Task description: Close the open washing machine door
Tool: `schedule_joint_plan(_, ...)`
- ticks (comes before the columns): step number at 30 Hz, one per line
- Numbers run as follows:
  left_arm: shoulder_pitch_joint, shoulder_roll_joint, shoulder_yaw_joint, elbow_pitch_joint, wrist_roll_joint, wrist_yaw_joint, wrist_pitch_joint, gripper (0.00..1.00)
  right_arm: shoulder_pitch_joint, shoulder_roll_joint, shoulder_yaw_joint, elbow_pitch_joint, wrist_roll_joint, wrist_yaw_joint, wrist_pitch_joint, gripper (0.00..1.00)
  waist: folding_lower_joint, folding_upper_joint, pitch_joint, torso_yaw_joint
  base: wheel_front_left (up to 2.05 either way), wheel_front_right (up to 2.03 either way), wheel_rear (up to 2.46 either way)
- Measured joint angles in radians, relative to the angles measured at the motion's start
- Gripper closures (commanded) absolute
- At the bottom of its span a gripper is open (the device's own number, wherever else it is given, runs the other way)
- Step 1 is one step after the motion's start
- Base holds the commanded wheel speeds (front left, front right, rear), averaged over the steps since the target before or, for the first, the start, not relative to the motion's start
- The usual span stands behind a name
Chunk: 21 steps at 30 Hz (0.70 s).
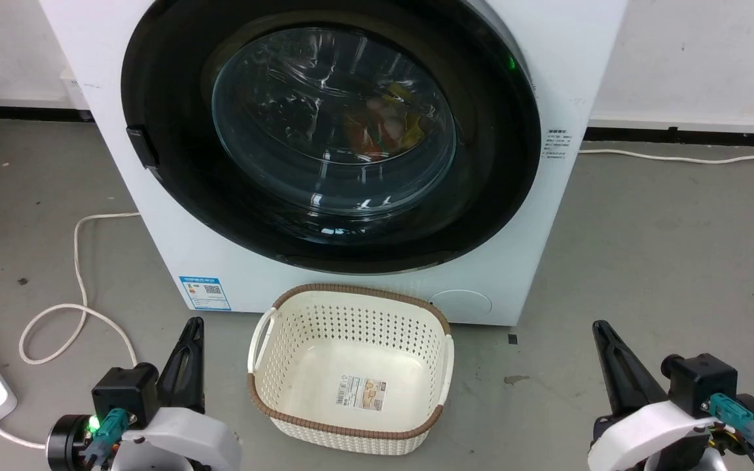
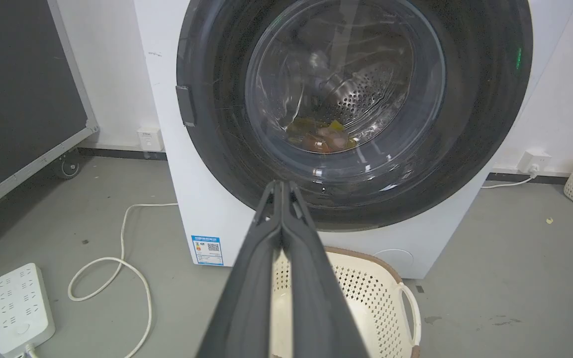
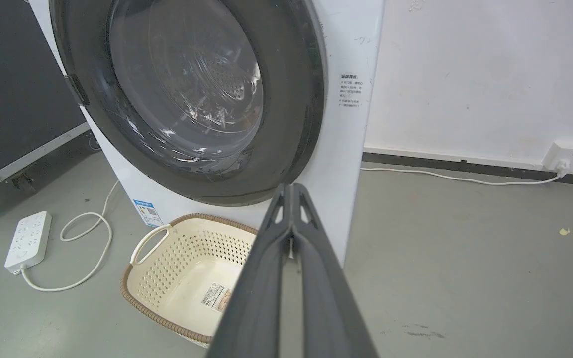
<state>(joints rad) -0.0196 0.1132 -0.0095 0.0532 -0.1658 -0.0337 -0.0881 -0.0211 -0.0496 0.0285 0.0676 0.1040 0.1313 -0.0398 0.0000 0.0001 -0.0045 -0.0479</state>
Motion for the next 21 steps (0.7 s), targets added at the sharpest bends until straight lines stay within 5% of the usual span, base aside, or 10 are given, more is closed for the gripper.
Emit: schedule_joint_plan(21, 0.0, -0.021, 0.001, -0.019, 0.06, 0.013, 0.034, 1.0, 0.001, 0.0, -0.01, -0.021, -0.035, 0.0, 0.012, 1.0, 0.0, 0.0, 0.002, 0.018, 0.0, 0.0, 0.0)
